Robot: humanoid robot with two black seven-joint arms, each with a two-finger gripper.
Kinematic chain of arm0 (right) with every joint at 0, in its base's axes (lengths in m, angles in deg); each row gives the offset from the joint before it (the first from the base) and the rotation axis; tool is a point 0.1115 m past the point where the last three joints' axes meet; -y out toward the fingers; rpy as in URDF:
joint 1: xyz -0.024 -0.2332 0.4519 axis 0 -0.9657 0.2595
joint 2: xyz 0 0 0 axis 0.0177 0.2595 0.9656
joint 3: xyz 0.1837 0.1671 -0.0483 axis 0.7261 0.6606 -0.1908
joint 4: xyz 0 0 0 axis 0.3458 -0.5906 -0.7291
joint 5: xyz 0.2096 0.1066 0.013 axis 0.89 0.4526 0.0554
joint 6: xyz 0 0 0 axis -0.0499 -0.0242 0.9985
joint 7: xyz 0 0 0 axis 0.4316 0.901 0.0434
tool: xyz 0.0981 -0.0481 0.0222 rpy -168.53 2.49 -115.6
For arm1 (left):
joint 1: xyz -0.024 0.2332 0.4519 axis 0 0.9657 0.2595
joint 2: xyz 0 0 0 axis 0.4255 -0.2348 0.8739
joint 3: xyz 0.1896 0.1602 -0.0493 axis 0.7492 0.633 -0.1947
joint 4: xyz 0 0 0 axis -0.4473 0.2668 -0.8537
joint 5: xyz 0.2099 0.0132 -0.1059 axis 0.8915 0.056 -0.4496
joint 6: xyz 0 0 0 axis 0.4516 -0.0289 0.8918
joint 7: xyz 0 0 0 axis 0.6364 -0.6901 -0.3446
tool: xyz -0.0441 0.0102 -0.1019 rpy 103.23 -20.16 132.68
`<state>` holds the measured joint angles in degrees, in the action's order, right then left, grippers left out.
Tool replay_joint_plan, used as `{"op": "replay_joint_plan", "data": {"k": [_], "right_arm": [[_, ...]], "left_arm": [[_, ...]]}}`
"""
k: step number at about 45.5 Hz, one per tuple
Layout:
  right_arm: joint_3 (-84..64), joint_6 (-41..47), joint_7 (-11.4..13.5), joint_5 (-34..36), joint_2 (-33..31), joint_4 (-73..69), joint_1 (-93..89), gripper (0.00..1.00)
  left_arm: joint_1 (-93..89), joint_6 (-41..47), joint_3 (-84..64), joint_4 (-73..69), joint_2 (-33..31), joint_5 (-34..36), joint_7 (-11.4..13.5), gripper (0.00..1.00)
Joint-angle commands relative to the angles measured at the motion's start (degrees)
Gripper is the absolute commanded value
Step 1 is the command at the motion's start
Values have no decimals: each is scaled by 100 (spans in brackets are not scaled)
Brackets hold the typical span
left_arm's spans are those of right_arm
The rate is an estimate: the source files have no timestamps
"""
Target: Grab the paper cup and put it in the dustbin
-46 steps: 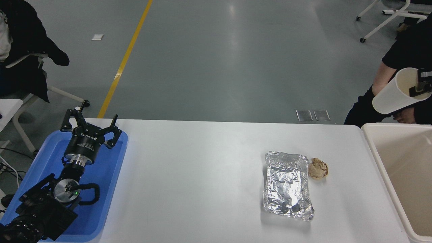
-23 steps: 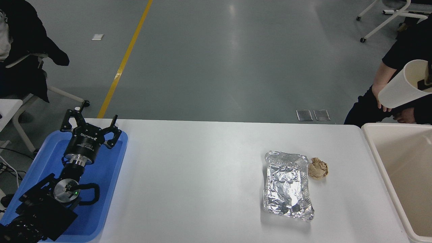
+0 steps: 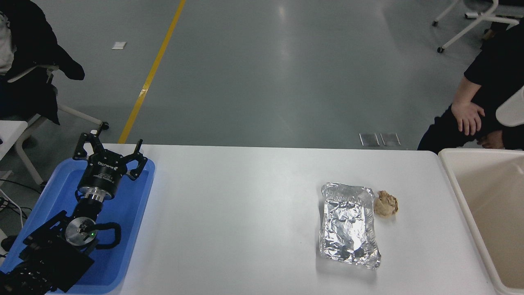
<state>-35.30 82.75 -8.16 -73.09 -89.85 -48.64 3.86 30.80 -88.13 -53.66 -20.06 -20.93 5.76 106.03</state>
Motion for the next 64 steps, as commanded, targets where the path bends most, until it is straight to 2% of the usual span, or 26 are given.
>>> {"op": "replay_joint_plan", "data": {"k": [1,10,20,25,29,44,59,64], "right_arm": [[578,-413,25,826,150,1716,-2058,0],[1642,-1010,104,897,511,2516,-3500,0],[2679,-2127,254,897,827,2552,-4503,0],[3207,-2628,438,914,1064,2561,-5065,0],[3479,-2892,491,958,1249,2561,-5408,0],[3700,-3279,667,1494,1803,2675,-6208,0],[3708,-3340,684,1652,1891,2675,-6279,0],[3708,-3349,676,1714,1891,2666,-6279,43]], "left_arm": [[0,0,0,0,0,0,0,100],[0,0,0,0,0,0,0,100],[-9,0,0,0,0,0,0,100],[-9,0,0,0,0,0,0,100],[-8,0,0,0,0,0,0,100],[-8,0,0,0,0,0,0,100],[-9,0,0,0,0,0,0,100],[-9,0,0,0,0,0,0,100]]}}
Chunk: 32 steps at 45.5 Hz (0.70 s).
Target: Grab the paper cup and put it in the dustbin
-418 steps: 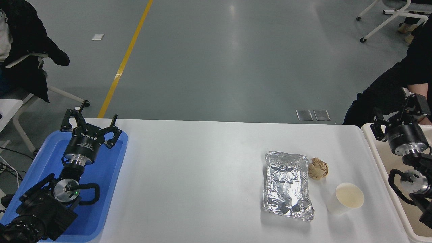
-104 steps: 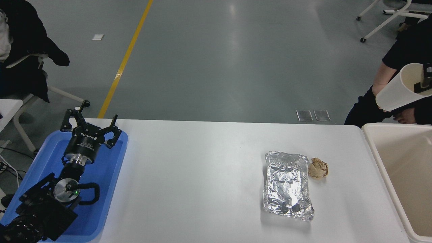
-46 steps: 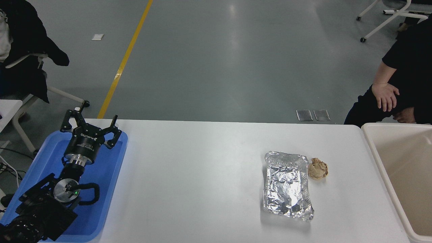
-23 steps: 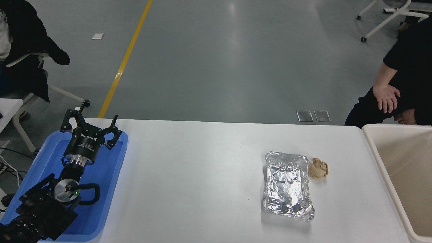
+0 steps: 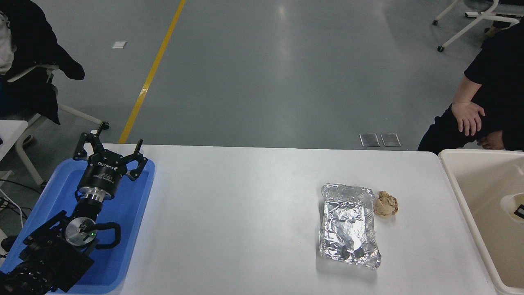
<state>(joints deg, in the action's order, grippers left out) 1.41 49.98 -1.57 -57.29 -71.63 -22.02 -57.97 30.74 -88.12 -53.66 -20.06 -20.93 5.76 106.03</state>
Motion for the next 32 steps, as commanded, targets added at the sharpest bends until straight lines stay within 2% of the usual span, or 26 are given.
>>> {"op": "replay_joint_plan", "data": {"k": [1,4,5,18,27,32], "right_arm": [[38,-73,16,134,60,4,-96,56],[38,-99,8,134,43,4,-96,97],[29,-91,8,134,34,4,-87,100],[20,15,8,125,-1,-110,316,100],[-305,32,-1,99,-396,-610,1695,100],[-972,41,-1,81,-502,-1128,2714,100]], "left_arm": [[-3,0,0,0,0,0,0,100],[-3,0,0,0,0,0,0,100],[-3,0,0,0,0,0,0,100],[-3,0,0,0,0,0,0,100],[-3,0,0,0,0,0,0,100],[-3,0,0,0,-9,0,0,100]]}}
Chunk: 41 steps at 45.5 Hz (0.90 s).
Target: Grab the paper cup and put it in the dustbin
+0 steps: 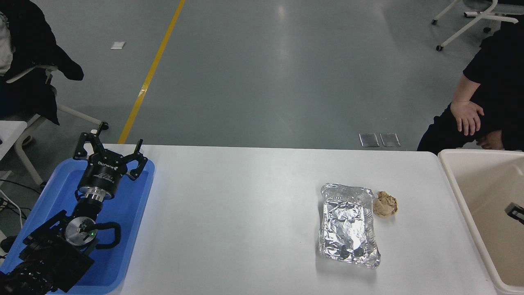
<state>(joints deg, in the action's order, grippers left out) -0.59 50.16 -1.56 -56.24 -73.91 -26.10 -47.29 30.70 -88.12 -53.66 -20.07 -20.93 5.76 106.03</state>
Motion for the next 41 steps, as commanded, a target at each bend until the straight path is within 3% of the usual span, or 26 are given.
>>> {"op": "replay_joint_plan", "data": {"k": [1,16,41], "right_arm": [[-956,24,-2,-24,-283,-834,1849,100],[-2997,261,-11,-59,-275,-3558,4714,100],[-4430,2888,15,-120,-248,-6697,7932,100]], "left_arm": [[1,0,0,1,0,-1,0,100],[1,0,0,9,0,-1,0,100],[1,0,0,1,0,-1,0,100]]}}
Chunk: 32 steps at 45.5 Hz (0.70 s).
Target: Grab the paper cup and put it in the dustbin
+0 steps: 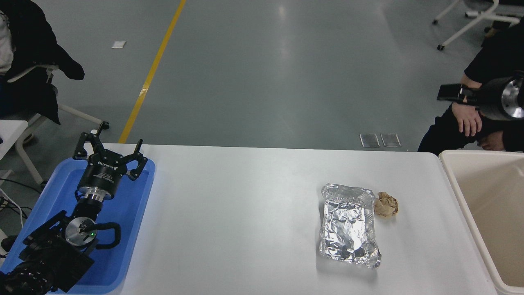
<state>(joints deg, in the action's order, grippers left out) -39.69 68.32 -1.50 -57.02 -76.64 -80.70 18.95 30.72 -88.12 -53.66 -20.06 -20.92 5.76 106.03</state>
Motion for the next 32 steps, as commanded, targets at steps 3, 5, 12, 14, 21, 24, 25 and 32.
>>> {"op": "replay_joint_plan", "data": {"k": [3,5,12,14,21,24,25,32], "right_arm": [[-537,1423,9,-200,34,-1457,1563,100],[-537,1617,9,-358,34,-1580,1712,100],[-537,2039,9,-903,25,-2099,2126,100],[-546,2145,9,-1009,25,-2222,2231,100],[-529,2435,9,-1088,25,-2530,2504,100],[-520,2523,9,-1088,25,-2556,2565,100],[-511,2567,9,-1088,25,-2556,2565,100],[-467,2690,9,-1088,34,-2565,2574,100]], "left_arm": [[0,0,0,0,0,0,0,100],[0,0,0,0,0,0,0,100],[9,0,0,0,0,0,0,100],[9,0,0,0,0,-9,0,100],[9,0,0,0,0,0,0,100],[9,0,0,0,0,0,0,100],[9,0,0,0,0,-9,0,100],[9,0,0,0,0,-9,0,100]]}}
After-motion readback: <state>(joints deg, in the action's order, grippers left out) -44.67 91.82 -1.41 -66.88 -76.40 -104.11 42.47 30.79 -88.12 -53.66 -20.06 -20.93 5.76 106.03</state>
